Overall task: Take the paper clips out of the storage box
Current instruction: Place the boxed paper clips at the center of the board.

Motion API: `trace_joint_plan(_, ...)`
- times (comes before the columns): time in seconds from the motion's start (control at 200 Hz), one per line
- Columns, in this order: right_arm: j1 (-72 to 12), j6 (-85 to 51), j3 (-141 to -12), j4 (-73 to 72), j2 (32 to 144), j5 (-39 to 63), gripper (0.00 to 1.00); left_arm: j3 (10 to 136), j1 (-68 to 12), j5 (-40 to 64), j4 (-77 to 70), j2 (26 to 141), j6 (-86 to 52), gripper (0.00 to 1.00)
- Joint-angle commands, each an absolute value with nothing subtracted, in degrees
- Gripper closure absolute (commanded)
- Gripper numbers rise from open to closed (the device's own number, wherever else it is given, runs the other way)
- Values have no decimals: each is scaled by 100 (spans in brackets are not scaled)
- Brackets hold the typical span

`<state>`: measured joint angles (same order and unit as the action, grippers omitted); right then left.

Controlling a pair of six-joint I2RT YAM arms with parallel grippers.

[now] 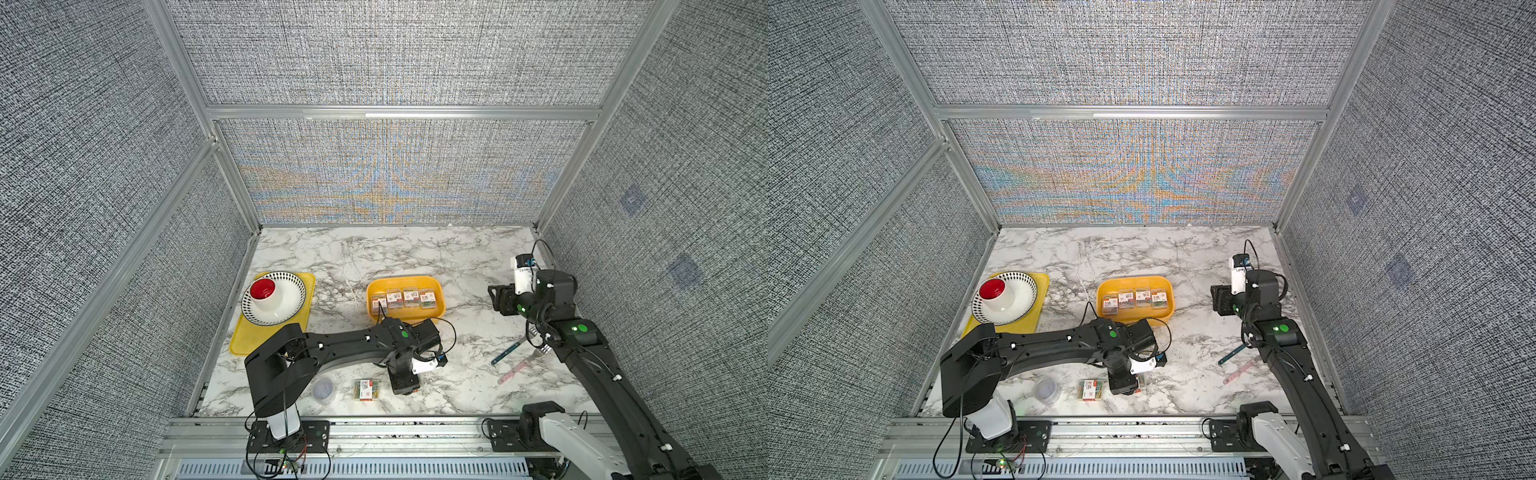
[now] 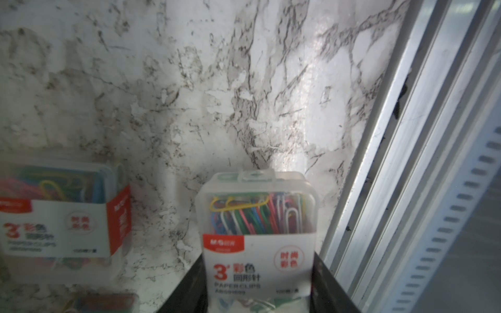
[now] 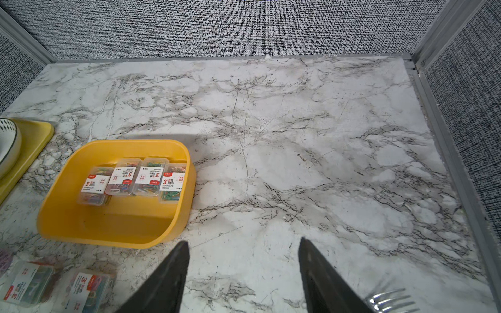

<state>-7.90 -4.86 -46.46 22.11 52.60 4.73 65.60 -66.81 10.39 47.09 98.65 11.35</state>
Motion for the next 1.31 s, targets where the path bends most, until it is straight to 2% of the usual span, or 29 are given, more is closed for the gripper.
trace_joint_plan(0.0, -806, -510, -4632, 2161, 5291, 404, 33, 6523, -6721, 866, 4632, 9872, 1173, 58)
trace_joint_plan(1.301, -812, -369, -4635, 2107, 5326, 325, 33, 6205, -6926, 389, 4438, 10049, 1450, 58)
